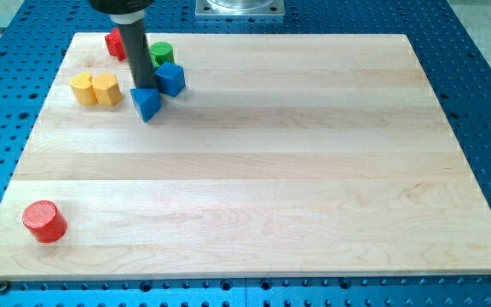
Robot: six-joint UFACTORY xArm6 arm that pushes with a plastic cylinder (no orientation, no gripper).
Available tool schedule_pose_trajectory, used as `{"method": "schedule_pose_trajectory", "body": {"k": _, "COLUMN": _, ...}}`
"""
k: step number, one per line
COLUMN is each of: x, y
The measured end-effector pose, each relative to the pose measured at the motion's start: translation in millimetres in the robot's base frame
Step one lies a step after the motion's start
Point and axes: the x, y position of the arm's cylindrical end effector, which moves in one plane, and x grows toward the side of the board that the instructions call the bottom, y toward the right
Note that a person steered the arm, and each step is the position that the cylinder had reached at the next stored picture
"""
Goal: Push the blue blocks to the center
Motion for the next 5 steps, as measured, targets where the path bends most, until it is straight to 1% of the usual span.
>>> {"method": "schedule_pose_trajectory", "body": {"k": 1, "x": -35, "y": -15}}
{"method": "schedule_pose_trajectory", "body": {"k": 2, "x": -71, "y": -10}}
{"method": "schedule_pose_trajectory", "body": {"k": 3, "x": -49, "y": 41}}
{"method": "schedule_pose_trajectory", "body": {"k": 4, "x": 17, "y": 44}}
{"method": "schedule_pose_trajectory", "body": {"k": 5, "x": -18, "y": 47}}
